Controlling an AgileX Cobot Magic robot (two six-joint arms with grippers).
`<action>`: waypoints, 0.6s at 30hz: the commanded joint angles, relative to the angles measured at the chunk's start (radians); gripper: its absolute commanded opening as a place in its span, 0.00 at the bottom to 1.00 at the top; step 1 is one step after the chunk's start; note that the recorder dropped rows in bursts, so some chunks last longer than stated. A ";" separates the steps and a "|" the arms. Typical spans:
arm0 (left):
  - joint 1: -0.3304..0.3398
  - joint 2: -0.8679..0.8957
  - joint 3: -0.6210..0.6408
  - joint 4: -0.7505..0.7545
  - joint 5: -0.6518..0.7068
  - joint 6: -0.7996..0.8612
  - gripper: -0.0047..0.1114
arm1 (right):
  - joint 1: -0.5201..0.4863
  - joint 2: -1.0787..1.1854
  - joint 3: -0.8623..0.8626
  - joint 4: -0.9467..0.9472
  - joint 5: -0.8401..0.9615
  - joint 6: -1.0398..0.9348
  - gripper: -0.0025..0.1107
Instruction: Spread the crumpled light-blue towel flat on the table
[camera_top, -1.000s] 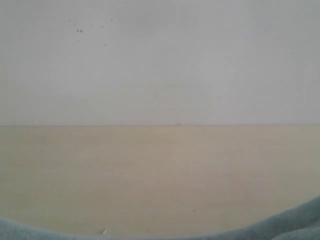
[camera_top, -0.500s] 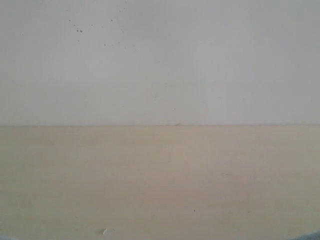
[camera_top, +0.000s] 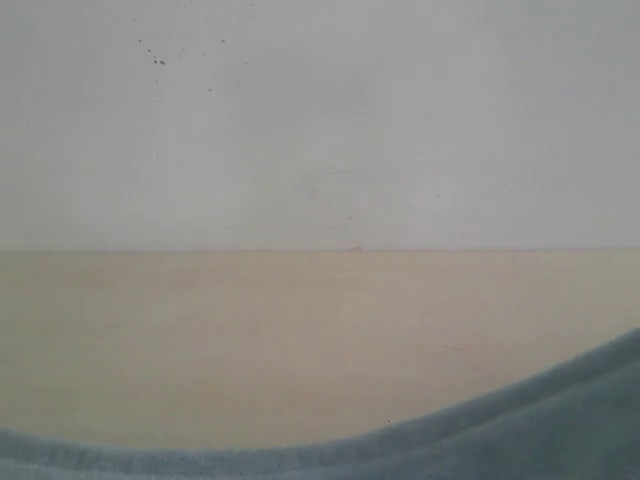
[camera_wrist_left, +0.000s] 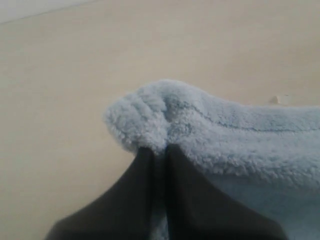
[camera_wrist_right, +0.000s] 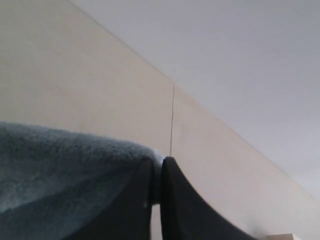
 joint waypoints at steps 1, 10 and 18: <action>-0.004 0.208 0.006 0.058 -0.198 -0.035 0.08 | -0.072 0.214 0.009 -0.138 -0.196 0.181 0.05; 0.031 0.635 -0.016 0.140 -0.481 -0.131 0.08 | -0.333 0.627 -0.098 -0.142 -0.461 0.383 0.05; 0.133 0.882 -0.135 0.159 -0.658 -0.137 0.08 | -0.365 0.840 -0.324 -0.040 -0.473 0.227 0.05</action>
